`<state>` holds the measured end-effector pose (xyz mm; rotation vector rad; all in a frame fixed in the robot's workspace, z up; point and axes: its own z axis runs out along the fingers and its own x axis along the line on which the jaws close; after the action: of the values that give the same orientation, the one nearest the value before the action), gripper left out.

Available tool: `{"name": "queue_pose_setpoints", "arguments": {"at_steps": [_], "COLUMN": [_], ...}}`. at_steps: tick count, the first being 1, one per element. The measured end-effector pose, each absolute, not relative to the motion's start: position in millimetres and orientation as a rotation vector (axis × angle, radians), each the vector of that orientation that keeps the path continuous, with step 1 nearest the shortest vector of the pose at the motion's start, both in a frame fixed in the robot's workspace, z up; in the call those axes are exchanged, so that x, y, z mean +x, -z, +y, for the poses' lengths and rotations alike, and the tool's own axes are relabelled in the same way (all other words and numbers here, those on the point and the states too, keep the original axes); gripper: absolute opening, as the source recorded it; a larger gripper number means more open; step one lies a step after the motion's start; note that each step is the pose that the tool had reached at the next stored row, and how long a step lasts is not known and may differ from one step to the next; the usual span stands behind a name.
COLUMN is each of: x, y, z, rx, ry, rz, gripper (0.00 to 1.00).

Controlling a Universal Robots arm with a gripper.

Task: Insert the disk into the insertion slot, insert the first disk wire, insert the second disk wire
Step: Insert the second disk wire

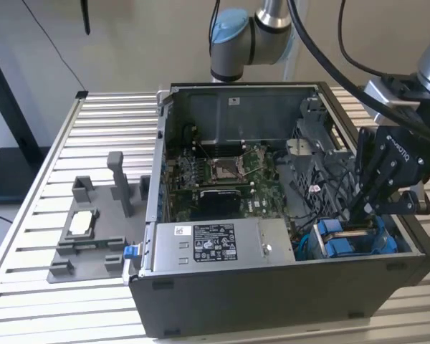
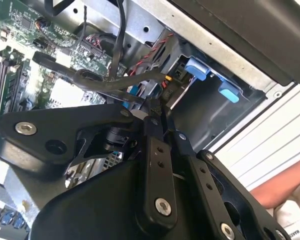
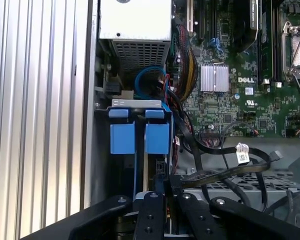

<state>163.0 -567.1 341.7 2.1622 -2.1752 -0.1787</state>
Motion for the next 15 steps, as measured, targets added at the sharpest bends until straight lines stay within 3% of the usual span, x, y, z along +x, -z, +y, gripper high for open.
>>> {"name": "queue_pose_setpoints", "arguments": {"at_steps": [15], "x": [163.2], "y": [-338.1], "z": [-567.3], "rx": [2.160], "ry": [0.178], "rz": [-2.177], "gripper": [0.16]}}
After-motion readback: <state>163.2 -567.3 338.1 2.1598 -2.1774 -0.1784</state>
